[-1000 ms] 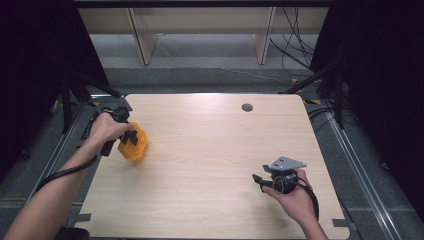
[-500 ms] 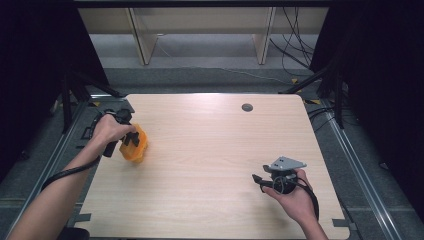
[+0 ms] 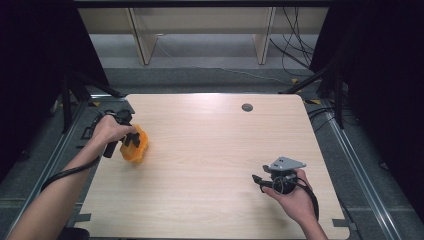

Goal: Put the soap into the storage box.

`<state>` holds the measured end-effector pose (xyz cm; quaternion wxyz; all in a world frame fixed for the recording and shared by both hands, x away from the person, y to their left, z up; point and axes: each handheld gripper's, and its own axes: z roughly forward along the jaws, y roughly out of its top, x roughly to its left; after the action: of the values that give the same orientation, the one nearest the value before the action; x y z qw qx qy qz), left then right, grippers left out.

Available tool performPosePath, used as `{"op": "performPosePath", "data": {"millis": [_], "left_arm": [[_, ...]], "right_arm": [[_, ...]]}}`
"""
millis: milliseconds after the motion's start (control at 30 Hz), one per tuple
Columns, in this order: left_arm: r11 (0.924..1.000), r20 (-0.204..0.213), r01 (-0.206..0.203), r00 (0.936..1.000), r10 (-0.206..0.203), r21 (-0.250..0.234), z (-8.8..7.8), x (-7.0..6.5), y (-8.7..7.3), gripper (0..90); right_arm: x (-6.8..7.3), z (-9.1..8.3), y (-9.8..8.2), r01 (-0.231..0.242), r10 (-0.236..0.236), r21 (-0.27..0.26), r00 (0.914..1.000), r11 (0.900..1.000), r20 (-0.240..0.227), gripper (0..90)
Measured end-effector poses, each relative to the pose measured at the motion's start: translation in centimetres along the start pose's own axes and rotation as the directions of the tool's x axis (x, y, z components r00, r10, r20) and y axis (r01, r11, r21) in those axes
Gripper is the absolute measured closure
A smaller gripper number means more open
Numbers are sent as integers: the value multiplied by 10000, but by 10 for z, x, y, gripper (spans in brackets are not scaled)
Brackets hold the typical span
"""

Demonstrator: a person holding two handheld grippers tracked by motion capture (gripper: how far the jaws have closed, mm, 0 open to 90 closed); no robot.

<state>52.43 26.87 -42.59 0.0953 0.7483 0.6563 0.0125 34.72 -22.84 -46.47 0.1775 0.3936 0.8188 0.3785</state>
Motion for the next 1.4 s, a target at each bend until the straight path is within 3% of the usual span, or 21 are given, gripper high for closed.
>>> {"op": "performPosePath", "data": {"millis": [100, 167, 200, 233, 300, 333, 533, 633, 733, 833, 900, 1000, 1067, 1133, 1200, 1233, 1267, 1300, 1333, 1367, 1400], "left_arm": [[9999, 6, -102, 9999, 102, -103, 0, 0, -1, 521], [9987, 16, -490, 9988, 489, 112, -4, 3, -1, 511], [9997, 11, -33, 10000, 33, -234, -3, 0, -1, 503], [9996, 41, 30, 10000, -29, -274, -4, 0, -1, 494], [9992, 82, -297, 9995, 300, -273, -8, 2, -3, 474], [9985, 38, -142, 9999, 144, -532, -9, 1, -4, 466], [9941, 21, -390, 9992, 395, -1016, -25, 4, -13, 403], [9884, 34, -280, 9996, 289, -1491, -34, 4, -19, 378], [9829, 210, -449, 9986, 494, -1786, -46, 3, -29, 368], [9724, 334, -624, 9969, 717, -2248, -56, 3, -43, 361], [9605, 329, -699, 9961, 817, -2692, -62, 4, -56, 358], [9351, 373, -695, 9954, 878, -3475, -69, 4, -79, 355], [9081, 262, -711, 9956, 898, -4128, -69, 5, -99, 345], [8646, 129, -708, 9959, 890, -4975, -63, 7, -121, 326], [8119, -38, -796, 9955, 949, -5784, -53, 9, -143, 310], [7913, -110, -883, 9947, 1026, -6051, -47, 9, -154, 296], [7794, -204, -1022, 9933, 1141, -6182, -39, 10, -164, 292], [7726, -167, -1049, 9925, 1212, -6262, -31, 10, -174, 291], [7776, 74, -834, 9936, 1124, -6232, -22, 11, -184, 282], [7898, 365, -737, 9920, 1208, -6090, -14, 12, -192, 283], [8075, 696, -735, 9877, 1403, -5853, -7, 12, -198, 291]], "right_arm": [[0, 0, 0, 34, -34, -21, 10000, 10000, -7, 462], [0, 0, 0, -26, 26, 11, 10000, 10000, -8, 462], [0, 0, 0, -30, 31, 21, 10000, 10000, -17, 462], [0, 0, 0, -51, 51, 55, 10000, 10000, -17, 462], [0, 0, 0, -71, 72, 70, 10000, 9999, -33, 461], [0, 0, 0, -62, 63, 79, 10000, 9999, -34, 461], [1, 1, 0, -84, 85, 89, 9999, 9999, -58, 459], [0, 1, 0, -46, 46, 87, 10000, 10000, -45, 457], [0, 2, -1, 8, -8, 32, 10000, 10000, -59, 457], [-1, 1, 0, 95, -95, -24, 9999, 10000, 32, 457], [-1, 1, 0, 98, -98, -33, 9999, 9999, 33, 457], [-1, 1, 0, 95, -94, -65, 9999, 9999, 46, 457], [0, 0, 0, 97, -97, -53, 9999, 9999, 54, 457], [-1, 0, 0, 235, -233, -141, 9997, 9996, 96, 457], [-1, 1, 0, 217, -216, -174, 9997, 9996, 107, 457], [-1, 1, 0, 222, -220, -173, 9997, 9996, 112, 457], [-1, 0, 0, 219, -218, -165, 9997, 9996, 112, 457], [1, -1, 1, 72, -71, -127, 9999, 9999, 72, 457], [1, 0, 1, 104, -103, -158, 9999, 9998, 51, 457], [2, 0, 1, -47, 47, -121, 10000, 9999, 29, 457], [2, 0, 1, 16, -15, -113, 10000, 9999, 24, 457]]}}
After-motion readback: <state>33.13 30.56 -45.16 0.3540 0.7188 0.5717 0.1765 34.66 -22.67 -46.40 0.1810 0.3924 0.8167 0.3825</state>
